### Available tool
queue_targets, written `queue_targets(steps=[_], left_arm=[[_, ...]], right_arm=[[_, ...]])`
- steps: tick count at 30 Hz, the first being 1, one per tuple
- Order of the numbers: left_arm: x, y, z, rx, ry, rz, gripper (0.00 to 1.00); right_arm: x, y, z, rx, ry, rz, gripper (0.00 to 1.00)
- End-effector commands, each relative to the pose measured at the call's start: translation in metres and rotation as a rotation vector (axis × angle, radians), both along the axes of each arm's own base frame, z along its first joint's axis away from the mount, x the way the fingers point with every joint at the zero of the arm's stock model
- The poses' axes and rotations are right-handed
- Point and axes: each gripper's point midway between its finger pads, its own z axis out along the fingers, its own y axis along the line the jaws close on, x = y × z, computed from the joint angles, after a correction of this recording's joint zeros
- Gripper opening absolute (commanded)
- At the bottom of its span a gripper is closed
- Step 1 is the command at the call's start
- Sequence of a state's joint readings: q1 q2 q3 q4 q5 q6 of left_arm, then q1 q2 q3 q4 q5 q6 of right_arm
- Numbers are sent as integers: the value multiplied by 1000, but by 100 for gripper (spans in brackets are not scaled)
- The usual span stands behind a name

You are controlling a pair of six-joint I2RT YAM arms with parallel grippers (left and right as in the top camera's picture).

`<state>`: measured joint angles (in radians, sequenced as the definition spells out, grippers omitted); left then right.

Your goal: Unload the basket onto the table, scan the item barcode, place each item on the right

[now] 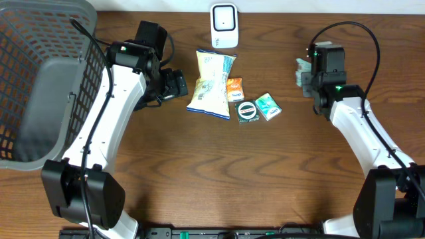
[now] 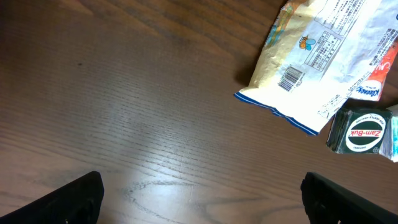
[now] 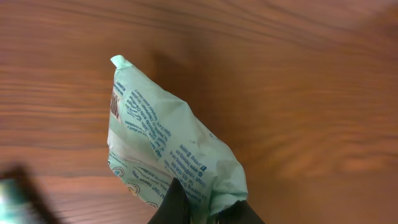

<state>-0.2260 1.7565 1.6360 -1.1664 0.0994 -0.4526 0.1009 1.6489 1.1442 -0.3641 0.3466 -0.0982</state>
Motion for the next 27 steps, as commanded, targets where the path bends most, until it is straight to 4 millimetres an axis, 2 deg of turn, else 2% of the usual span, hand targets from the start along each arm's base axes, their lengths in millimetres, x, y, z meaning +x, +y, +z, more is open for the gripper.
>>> queue_targets(steps=[1, 8, 11, 16, 19, 24, 26, 27], left_arm=[[-1, 1, -3, 3, 12, 14, 100], [-1, 1, -3, 3, 12, 14, 100], [-1, 1, -3, 3, 12, 14, 100], [-1, 1, -3, 3, 12, 14, 100], [-1, 1, -3, 3, 12, 14, 100], [-1, 1, -3, 3, 12, 14, 100], [-1, 1, -3, 3, 12, 14, 100], [-1, 1, -3, 3, 12, 14, 100]], right_arm=[[-4, -29, 22, -183, -25, -108, 1], [-16, -60, 4, -356, 50, -251, 1], [-18, -63, -4, -414, 82, -271, 1], [-16, -43, -19, -426, 101, -233, 1], [-19, -28, -31, -409, 112, -225, 6], [-22, -5, -52, -417, 159, -169, 7], [-23, 5, -57, -418, 172, -141, 11], [-23, 12, -59, -408, 175, -120, 17]])
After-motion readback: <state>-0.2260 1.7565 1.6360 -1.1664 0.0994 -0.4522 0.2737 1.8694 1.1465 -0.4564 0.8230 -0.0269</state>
